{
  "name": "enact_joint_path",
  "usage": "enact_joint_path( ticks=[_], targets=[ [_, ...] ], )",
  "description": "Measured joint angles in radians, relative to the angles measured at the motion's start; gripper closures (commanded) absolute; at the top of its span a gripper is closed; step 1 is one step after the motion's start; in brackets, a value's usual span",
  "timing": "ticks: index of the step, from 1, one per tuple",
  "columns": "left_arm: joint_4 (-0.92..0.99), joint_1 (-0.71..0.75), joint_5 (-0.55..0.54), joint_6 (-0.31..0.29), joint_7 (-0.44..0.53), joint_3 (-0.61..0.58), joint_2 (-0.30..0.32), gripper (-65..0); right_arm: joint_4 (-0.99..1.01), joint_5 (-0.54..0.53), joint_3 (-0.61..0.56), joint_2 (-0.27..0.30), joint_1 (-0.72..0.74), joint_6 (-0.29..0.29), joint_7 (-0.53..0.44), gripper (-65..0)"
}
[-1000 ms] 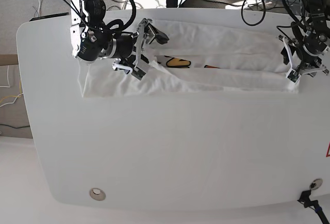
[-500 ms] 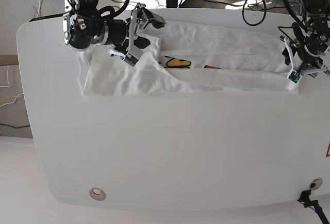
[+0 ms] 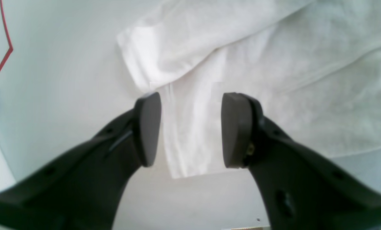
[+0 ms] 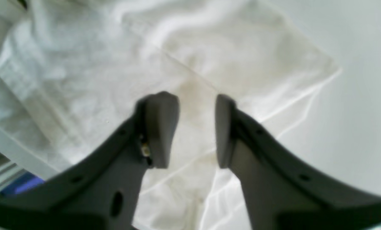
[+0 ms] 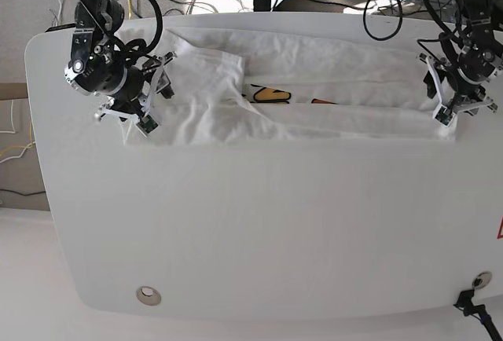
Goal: Fold the T-shirt properly
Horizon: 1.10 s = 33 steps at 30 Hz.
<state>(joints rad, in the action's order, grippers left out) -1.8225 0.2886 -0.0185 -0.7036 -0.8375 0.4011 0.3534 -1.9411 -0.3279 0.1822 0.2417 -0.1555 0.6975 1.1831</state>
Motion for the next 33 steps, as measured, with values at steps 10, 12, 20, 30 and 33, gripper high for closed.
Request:
enact_joint_path(
  ticks=[10,12,20,30,33],
  targets=[
    [0.0,0.002,-0.002,-0.001,0.003,0.052,-0.012,-28.1,0.125,0.029,0.0,-0.04,-0.011,-0.001,-0.114,0.0],
    [0.0,0.001,-0.001,0.0,0.003,0.102,-0.027,-28.4,0.205,0.012,-0.006,-0.048,-0.01,0.002,-0.163,0.0],
    [0.004,-0.024,-0.106,0.0,-0.153,0.175,-0.043,-52.4,0.288,-0.005,-0.003,-0.04,-0.005,0.002,-0.259,0.0],
    [0.324,-0.189,-0.32,0.006,-0.284,0.304,-0.024,-59.8,0.289,-0.009,-0.005,-0.04,-0.004,0.002,-0.26,0.0],
    [0.439,-0.242,-0.314,0.01,-0.28,0.309,-0.008,-59.8,0.289,-0.009,-0.005,-0.04,-0.003,0.002,-0.258,0.0]
  ],
)
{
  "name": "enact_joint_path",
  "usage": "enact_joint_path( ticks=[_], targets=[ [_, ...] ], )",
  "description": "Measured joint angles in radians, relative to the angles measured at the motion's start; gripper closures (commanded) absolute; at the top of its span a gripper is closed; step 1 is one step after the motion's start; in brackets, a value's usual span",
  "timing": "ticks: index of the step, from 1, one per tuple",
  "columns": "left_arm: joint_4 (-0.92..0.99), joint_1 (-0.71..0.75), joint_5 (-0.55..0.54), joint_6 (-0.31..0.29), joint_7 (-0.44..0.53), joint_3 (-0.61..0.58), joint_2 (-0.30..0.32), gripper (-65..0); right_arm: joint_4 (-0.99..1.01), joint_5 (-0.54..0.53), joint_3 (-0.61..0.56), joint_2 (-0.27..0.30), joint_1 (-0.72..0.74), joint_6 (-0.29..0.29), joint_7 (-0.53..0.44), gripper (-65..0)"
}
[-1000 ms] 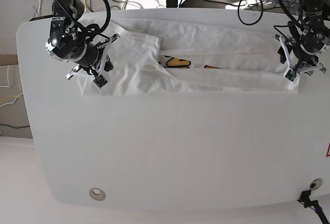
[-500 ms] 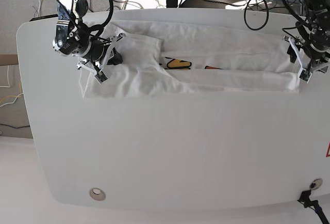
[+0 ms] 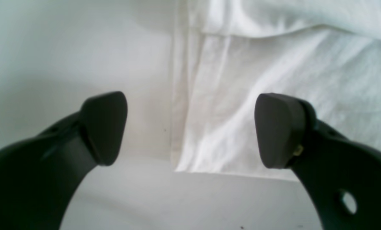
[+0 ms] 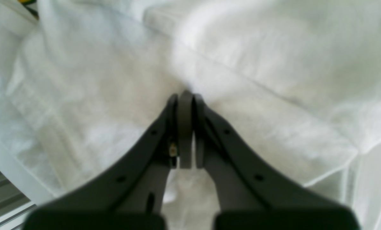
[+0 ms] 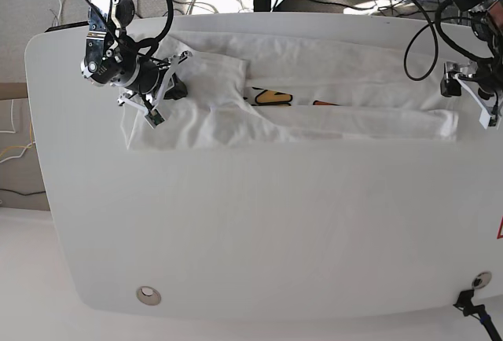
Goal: Fold the T-shirt properly
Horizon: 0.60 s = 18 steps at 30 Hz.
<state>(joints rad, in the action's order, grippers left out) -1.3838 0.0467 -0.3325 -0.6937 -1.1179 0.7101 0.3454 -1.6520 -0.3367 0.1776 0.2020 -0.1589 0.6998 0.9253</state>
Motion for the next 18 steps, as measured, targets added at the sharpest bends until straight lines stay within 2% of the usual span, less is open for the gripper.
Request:
enact_joint_path(
  ticks=[8,12,18],
  targets=[
    [0.083,-0.046,-0.01,-0.003,0.019,-0.031,0.0,-59.8,0.0,0.0,0.0,0.0,-0.008,0.0,-0.008,0.0],
    [0.084,-0.042,-0.13,-0.003,0.019,-0.062,-0.003,-59.8,0.0,0.0,0.0,0.0,-0.008,0.0,-0.008,0.0],
    [0.084,-0.042,-0.198,-0.003,0.019,-0.114,-0.003,-59.7,0.0,0.0,0.0,0.0,-0.008,0.0,-0.008,0.0]
  ],
)
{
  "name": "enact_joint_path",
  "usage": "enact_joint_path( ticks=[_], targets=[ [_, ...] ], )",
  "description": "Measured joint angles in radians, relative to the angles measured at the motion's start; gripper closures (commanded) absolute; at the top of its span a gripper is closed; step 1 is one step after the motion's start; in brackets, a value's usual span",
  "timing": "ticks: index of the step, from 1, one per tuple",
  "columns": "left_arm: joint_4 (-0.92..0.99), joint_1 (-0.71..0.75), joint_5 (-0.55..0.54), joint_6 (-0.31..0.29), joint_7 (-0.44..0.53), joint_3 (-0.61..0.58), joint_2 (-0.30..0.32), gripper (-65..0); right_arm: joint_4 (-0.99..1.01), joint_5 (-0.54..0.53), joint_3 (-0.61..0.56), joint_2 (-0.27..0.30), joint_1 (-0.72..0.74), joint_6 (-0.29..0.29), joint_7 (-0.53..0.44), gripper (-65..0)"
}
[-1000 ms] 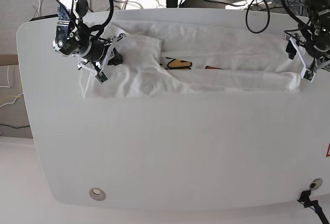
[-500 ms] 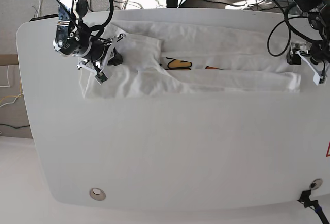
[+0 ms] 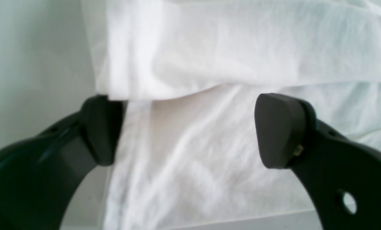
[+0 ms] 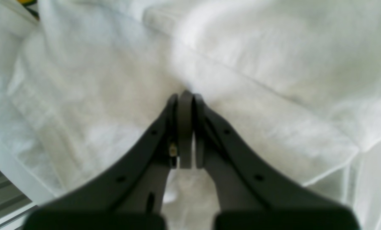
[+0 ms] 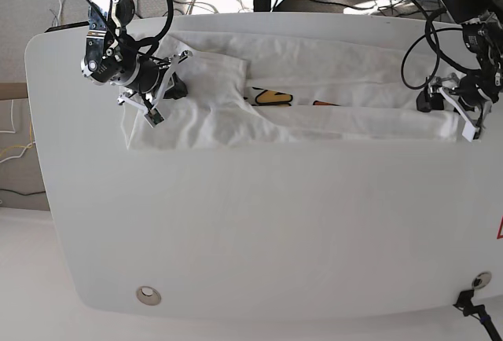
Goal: Fold the T-shirt properly
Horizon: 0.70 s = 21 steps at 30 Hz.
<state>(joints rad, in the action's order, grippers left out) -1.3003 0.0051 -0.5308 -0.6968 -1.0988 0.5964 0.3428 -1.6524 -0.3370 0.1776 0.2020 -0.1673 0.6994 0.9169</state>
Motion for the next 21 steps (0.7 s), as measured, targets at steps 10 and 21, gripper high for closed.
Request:
enact_joint_path(
  ticks=[10,21],
  targets=[
    [0.0,0.0,-0.056,0.0,-0.001,-0.048,-0.022,-29.2,0.0,0.0,0.0,0.0,0.0,0.0,0.0,0.0],
    [-0.065,0.02,-0.037,0.003,-0.016,-0.049,-0.028,0.0,0.0,0.0,0.0,0.0,0.0,0.0,0.0,0.0]
  ],
)
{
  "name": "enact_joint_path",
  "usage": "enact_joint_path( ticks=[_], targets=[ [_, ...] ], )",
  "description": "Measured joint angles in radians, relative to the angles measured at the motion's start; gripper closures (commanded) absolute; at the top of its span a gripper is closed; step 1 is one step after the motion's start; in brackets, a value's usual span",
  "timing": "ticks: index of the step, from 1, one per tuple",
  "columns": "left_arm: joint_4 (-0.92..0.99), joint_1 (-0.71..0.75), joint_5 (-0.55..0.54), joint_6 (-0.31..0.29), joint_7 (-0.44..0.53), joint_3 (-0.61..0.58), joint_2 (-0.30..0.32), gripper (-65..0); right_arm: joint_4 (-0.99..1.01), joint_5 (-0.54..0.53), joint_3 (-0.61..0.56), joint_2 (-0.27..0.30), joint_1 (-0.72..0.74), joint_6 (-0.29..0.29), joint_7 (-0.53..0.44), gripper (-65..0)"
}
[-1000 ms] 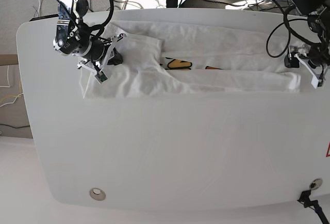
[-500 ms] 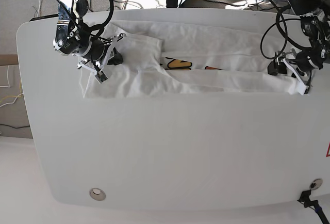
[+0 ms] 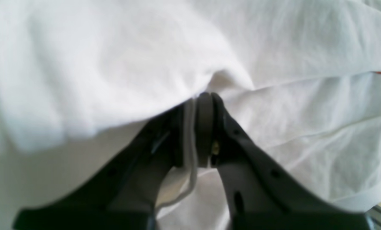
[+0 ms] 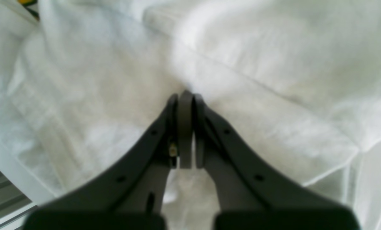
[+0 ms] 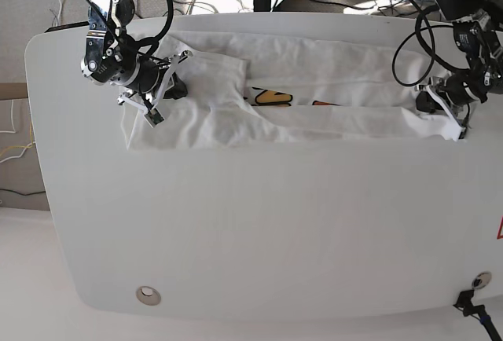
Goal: Fold the T-shirt properly
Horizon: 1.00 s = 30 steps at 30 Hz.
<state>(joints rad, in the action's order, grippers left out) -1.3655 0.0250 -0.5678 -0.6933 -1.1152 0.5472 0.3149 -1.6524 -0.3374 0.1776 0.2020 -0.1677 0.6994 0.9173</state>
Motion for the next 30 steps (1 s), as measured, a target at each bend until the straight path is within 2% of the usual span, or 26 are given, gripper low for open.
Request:
enact_joint_path(
  ticks=[3,6,9,13,16,22,30],
  targets=[
    [-0.164,0.041,-0.004,-0.001,-0.055,0.0,-0.016,0.0,0.0,0.0,0.0,0.0,0.0,0.0,0.0,0.0],
    [-0.356,0.084,-0.013,-0.009,-0.146,-0.003,-0.066,0.0,0.0,0.0,0.0,-0.001,0.0,0.0,0.001,0.0],
    [-0.469,0.092,-0.001,-0.001,-0.191,-0.024,-0.115,0.0,0.0,0.0,-0.001,0.0,0.0,0.0,0.0,0.0],
    [-0.485,0.088,-0.01,-0.003,-0.248,-0.107,-0.209,0.0,0.0,-0.001,-0.001,-0.006,0.0,0.0,0.001,0.0],
    [-0.484,0.073,0.0,-0.003,-0.255,-0.114,-0.312,0.0,-0.002,0.001,-0.036,0.001,0.002,-0.008,-0.003,0.0],
    [-0.479,0.045,-0.002,-0.004,-0.245,-0.23,-0.472,0.0,-0.002,-0.004,-0.074,-0.008,0.001,-0.005,-0.012,0.0],
    [-0.365,0.027,0.01,-0.003,-0.247,-0.243,-0.471,0.0,-0.002,-0.007,-0.074,-0.008,0.001,0.0,-0.013,0.0]
  ],
)
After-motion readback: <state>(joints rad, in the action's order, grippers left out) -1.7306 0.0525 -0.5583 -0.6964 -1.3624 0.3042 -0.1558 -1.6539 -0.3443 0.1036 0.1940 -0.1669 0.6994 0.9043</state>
